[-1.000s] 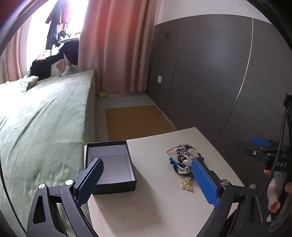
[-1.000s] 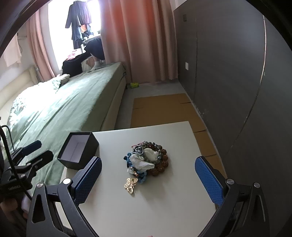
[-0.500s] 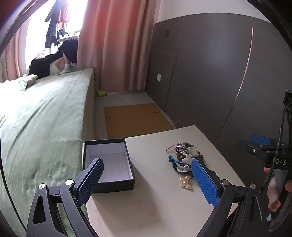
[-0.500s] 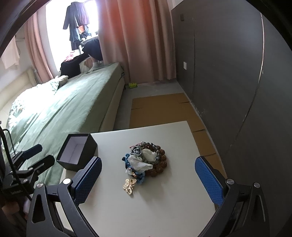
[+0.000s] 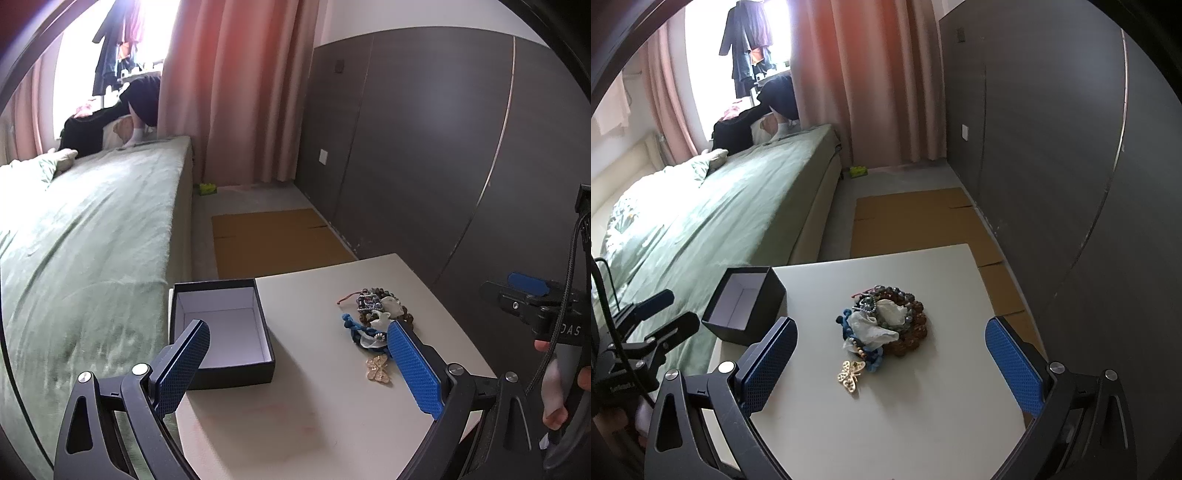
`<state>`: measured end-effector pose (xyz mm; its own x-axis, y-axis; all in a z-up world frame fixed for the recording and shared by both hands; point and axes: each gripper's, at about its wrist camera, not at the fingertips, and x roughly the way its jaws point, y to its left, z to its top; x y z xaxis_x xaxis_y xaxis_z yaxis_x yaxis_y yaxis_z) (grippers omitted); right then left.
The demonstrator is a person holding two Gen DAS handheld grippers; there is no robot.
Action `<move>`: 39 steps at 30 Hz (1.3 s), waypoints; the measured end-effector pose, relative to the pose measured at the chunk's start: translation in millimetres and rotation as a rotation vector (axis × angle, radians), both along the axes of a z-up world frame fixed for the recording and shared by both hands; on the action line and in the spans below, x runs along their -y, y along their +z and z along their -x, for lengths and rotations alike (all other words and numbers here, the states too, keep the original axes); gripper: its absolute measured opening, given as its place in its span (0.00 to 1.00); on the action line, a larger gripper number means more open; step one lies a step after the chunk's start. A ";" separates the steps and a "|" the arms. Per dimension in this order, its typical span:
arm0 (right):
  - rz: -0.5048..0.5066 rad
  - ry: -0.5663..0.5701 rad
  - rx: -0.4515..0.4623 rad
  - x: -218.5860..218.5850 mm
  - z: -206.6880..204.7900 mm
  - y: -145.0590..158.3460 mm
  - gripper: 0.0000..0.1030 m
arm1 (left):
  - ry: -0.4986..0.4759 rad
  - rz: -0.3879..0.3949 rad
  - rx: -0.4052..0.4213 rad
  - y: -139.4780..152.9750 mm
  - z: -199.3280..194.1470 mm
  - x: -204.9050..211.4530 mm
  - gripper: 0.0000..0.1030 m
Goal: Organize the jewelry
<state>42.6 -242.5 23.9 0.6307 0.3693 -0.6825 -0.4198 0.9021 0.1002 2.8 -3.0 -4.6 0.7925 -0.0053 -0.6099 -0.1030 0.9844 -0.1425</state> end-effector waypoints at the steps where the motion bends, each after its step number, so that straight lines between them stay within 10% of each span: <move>1: -0.001 -0.002 -0.002 0.2 -0.6 -0.4 1.00 | 0.000 0.000 0.001 0.0 0.1 -0.4 0.94; 39: -0.093 -0.126 -0.121 45.5 -28.1 -26.2 0.99 | -0.081 0.064 -0.099 -31.0 -36.8 46.3 0.84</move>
<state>70.8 -288.0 -2.3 0.5916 0.3578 -0.7225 -0.2837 0.9312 0.2289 39.6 -49.2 -35.6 0.7239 -0.1085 -0.6813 -0.0398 0.9793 -0.1982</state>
